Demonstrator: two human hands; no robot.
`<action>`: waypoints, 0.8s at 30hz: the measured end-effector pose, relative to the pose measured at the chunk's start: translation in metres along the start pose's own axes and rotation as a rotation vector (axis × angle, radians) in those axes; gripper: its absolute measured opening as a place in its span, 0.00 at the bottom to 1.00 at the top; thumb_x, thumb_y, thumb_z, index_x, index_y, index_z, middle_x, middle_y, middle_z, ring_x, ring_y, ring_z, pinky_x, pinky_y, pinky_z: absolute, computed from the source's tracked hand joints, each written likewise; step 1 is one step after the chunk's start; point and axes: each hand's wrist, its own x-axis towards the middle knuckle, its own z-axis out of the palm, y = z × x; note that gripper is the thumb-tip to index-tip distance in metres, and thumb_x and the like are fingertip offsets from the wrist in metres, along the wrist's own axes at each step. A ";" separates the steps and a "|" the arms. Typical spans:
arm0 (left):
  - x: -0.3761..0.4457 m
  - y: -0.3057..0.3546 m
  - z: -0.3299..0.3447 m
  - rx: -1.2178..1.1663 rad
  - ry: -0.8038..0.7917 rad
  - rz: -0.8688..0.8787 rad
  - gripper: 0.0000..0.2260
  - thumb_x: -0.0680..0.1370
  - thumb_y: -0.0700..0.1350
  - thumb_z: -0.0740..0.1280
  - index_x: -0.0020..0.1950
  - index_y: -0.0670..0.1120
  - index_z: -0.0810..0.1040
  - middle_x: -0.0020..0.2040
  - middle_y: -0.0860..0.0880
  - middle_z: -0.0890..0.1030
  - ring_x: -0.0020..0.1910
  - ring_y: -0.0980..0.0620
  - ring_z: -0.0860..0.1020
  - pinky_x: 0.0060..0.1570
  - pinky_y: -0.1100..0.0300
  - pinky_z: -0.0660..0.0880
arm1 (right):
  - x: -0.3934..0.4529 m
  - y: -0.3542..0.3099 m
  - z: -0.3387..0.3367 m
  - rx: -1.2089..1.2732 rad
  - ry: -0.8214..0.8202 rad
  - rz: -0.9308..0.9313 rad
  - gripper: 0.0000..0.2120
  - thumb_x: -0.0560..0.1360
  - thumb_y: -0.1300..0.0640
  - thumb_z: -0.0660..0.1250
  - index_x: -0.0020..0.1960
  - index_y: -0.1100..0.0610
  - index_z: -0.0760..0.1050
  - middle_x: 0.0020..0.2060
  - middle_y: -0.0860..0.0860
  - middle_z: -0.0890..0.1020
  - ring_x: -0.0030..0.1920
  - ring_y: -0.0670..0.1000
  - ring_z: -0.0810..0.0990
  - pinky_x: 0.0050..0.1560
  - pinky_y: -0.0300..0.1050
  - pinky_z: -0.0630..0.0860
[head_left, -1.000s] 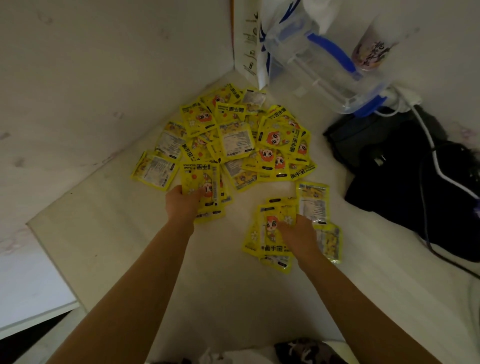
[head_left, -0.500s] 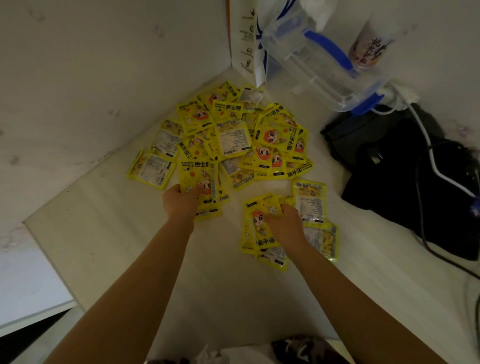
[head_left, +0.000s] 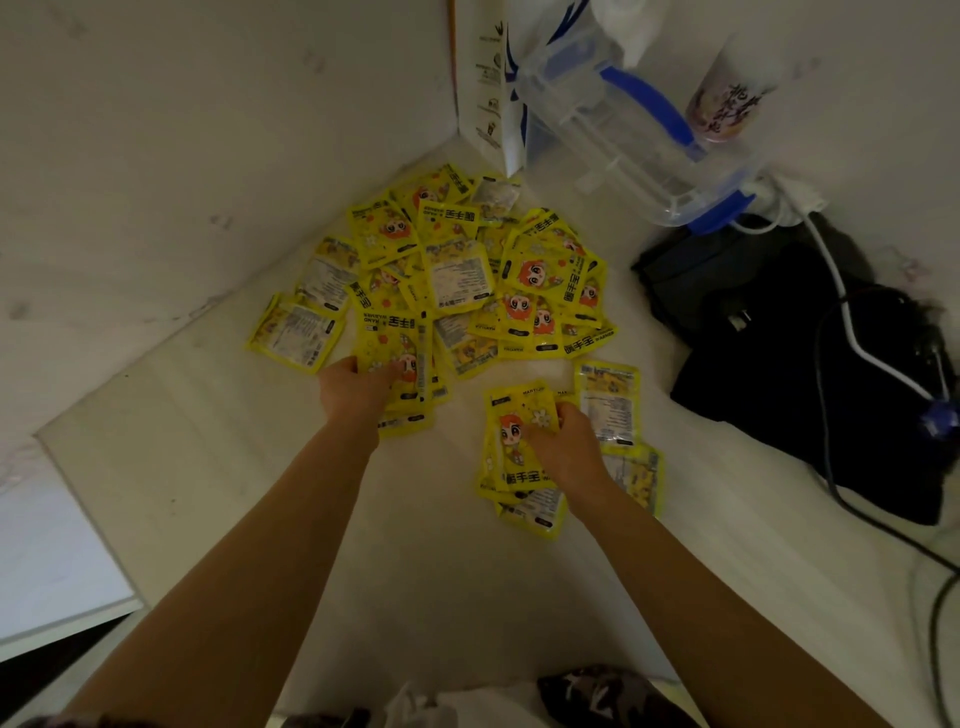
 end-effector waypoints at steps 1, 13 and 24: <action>0.000 0.000 0.001 -0.002 -0.005 -0.003 0.07 0.71 0.45 0.75 0.44 0.44 0.80 0.42 0.45 0.82 0.45 0.43 0.82 0.43 0.51 0.78 | 0.000 0.001 -0.001 0.014 0.000 0.003 0.13 0.75 0.53 0.68 0.57 0.56 0.75 0.51 0.53 0.81 0.51 0.54 0.81 0.54 0.56 0.79; -0.029 -0.023 -0.020 -0.342 -0.109 -0.001 0.05 0.74 0.41 0.72 0.47 0.50 0.79 0.44 0.46 0.83 0.43 0.45 0.83 0.40 0.50 0.82 | -0.005 0.008 -0.023 0.094 0.006 -0.005 0.25 0.76 0.47 0.65 0.69 0.56 0.66 0.63 0.54 0.75 0.63 0.56 0.75 0.62 0.54 0.74; -0.083 -0.058 -0.031 -0.404 -0.225 0.007 0.08 0.78 0.41 0.66 0.57 0.46 0.78 0.50 0.44 0.84 0.46 0.45 0.84 0.42 0.51 0.81 | -0.040 0.015 -0.033 0.090 -0.018 -0.169 0.16 0.79 0.52 0.62 0.65 0.55 0.68 0.56 0.52 0.77 0.56 0.52 0.77 0.54 0.47 0.75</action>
